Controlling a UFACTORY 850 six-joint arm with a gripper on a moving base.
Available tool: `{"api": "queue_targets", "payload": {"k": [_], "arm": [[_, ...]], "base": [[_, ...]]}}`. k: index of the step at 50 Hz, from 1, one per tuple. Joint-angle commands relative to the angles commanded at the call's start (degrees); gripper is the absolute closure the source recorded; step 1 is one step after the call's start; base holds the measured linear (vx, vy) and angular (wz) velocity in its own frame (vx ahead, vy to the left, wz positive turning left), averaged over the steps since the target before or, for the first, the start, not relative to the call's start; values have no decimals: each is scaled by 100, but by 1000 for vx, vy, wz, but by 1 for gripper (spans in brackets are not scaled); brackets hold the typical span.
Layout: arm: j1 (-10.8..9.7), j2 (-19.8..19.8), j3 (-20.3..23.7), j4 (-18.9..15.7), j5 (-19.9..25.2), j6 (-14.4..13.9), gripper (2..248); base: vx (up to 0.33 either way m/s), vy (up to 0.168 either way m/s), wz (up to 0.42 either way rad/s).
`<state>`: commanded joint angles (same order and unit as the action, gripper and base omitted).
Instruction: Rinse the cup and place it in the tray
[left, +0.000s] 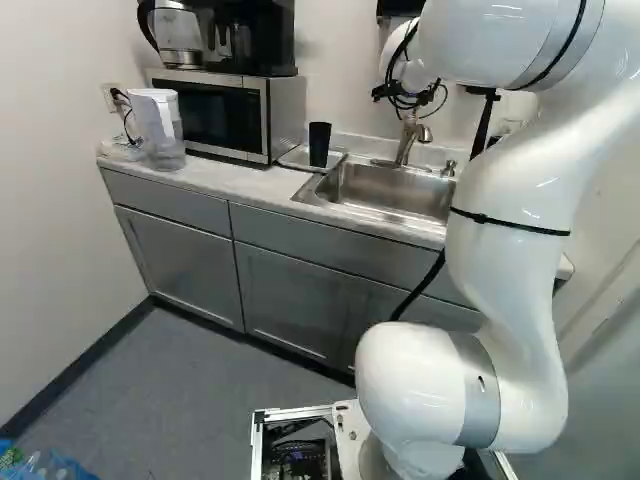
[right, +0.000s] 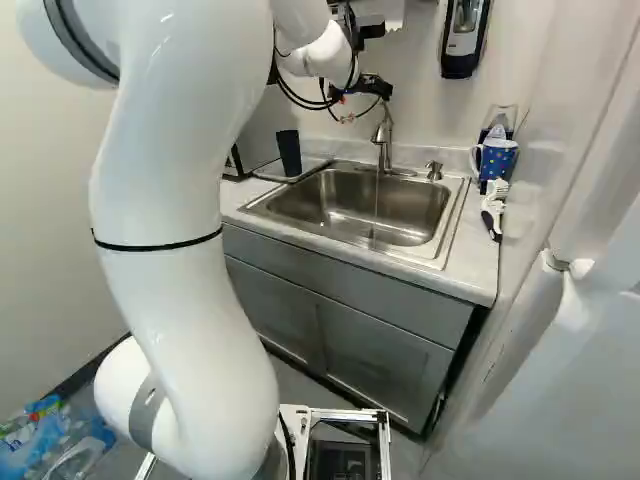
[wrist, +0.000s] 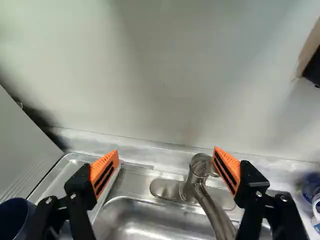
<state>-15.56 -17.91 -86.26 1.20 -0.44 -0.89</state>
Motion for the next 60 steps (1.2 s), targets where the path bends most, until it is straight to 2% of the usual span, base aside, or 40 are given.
{"api": "queue_targets", "payload": {"k": [20, 29, 41, 60], "arm": [[0, 0, 0, 0, -140, 0, 3], [4, 27, 31, 4, 106, 0, 3], [95, 277, 317, 29, 598, 0, 3], [297, 747, 839, 29, 598, 0, 3]], "base": [[0, 0, 0], [0, 0, 0], [0, 0, 0], [0, 0, 0]]}}
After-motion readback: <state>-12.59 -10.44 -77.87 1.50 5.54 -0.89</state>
